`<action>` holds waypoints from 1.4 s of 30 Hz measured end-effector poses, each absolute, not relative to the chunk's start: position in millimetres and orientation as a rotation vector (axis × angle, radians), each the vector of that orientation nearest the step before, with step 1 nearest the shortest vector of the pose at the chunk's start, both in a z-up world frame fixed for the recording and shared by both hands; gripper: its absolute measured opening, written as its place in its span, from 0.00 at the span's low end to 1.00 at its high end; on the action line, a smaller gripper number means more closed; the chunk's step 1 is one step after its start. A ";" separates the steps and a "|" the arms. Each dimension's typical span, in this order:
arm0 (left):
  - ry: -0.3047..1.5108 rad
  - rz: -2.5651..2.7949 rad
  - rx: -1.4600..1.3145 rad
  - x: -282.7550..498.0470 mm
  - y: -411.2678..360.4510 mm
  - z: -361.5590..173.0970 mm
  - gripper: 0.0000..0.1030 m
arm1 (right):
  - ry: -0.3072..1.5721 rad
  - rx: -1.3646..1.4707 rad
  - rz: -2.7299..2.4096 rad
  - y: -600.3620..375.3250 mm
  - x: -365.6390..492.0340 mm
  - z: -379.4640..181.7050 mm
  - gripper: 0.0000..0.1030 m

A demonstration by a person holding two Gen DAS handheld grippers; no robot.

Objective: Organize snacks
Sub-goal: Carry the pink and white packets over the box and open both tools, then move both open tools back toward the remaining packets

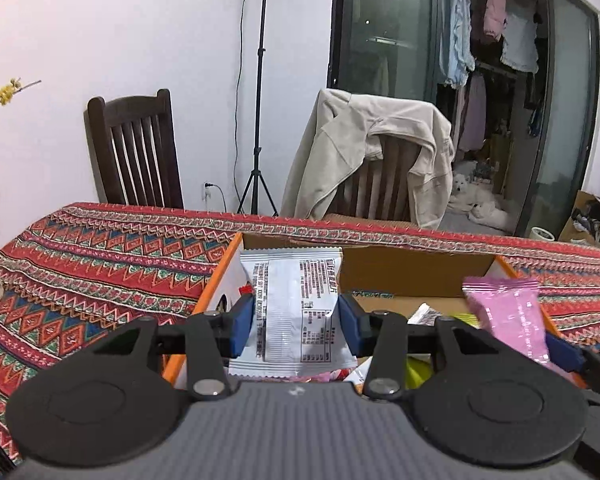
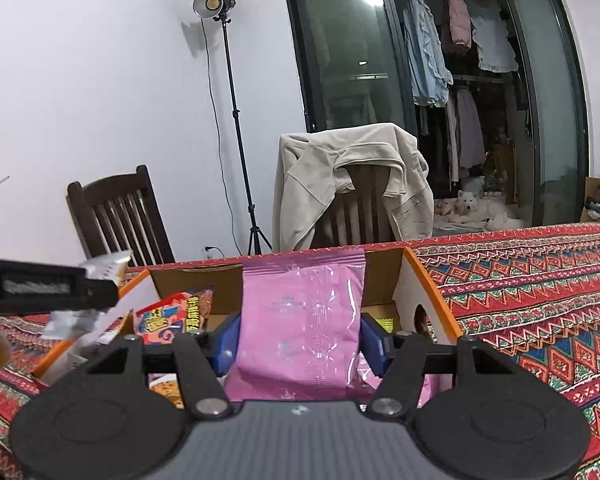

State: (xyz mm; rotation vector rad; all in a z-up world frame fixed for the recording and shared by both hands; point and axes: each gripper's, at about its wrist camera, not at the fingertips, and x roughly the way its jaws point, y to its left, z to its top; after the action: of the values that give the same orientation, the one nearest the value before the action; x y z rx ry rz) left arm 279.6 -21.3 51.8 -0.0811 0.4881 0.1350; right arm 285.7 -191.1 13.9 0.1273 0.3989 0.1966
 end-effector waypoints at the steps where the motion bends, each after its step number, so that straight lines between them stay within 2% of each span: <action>1: 0.489 0.139 -0.082 282.7 -21.2 49.2 0.45 | 0.403 0.127 0.196 -191.4 287.3 13.3 0.59; 5: 0.494 0.141 -0.088 291.7 -19.5 41.1 0.47 | 0.425 0.131 0.193 -192.7 293.4 9.2 0.61; 6: 0.495 0.142 -0.091 293.4 -18.7 40.0 0.52 | 0.430 0.131 0.193 -192.9 294.4 8.6 0.61; 8: 0.492 0.137 -0.108 293.1 -16.1 38.6 0.70 | 0.434 0.135 0.194 -193.3 294.7 8.3 0.63; 9: 0.486 0.144 -0.111 291.7 -15.1 38.2 0.81 | 0.434 0.136 0.199 -193.3 294.4 8.6 0.71; 11: 0.468 0.152 -0.116 287.2 -12.5 38.2 0.88 | 0.433 0.139 0.204 -192.9 293.6 8.8 0.83; 13: 0.461 0.147 -0.130 284.0 -8.7 39.2 1.00 | 0.436 0.141 0.212 -192.2 293.6 9.2 0.86; 16: 0.453 0.157 -0.147 276.1 -1.9 41.0 1.00 | 0.441 0.145 0.214 -192.1 293.5 8.8 0.99; 17: 0.454 0.162 -0.153 274.0 0.6 41.5 1.00 | 0.440 0.146 0.214 -191.9 293.6 8.8 1.00; 32: 0.429 0.177 -0.160 227.1 19.6 64.8 1.00 | 0.421 0.173 0.217 -196.1 280.5 17.8 1.00; 42: 0.399 0.169 -0.154 193.5 28.0 79.2 1.00 | 0.392 0.195 0.244 -210.7 252.9 46.8 1.00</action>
State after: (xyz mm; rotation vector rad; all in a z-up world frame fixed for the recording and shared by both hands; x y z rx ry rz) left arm 193.5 28.0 79.2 -0.1538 0.3988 0.1688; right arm 252.9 -210.7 46.8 0.1949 0.3921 0.2442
